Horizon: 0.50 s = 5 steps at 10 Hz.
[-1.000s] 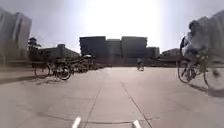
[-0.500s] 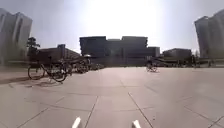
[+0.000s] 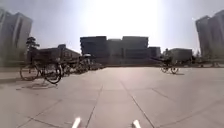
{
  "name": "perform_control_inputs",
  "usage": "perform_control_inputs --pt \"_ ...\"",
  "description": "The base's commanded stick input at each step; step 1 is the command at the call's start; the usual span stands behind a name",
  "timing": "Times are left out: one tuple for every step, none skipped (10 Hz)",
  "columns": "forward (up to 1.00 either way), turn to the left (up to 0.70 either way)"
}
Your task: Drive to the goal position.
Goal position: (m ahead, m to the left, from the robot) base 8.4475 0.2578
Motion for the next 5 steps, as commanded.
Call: perform_control_inputs --pt "1.0 0.0" --pt "1.0 0.0" --pt "1.0 0.0" --pt "1.0 0.0" --pt "1.0 0.0"
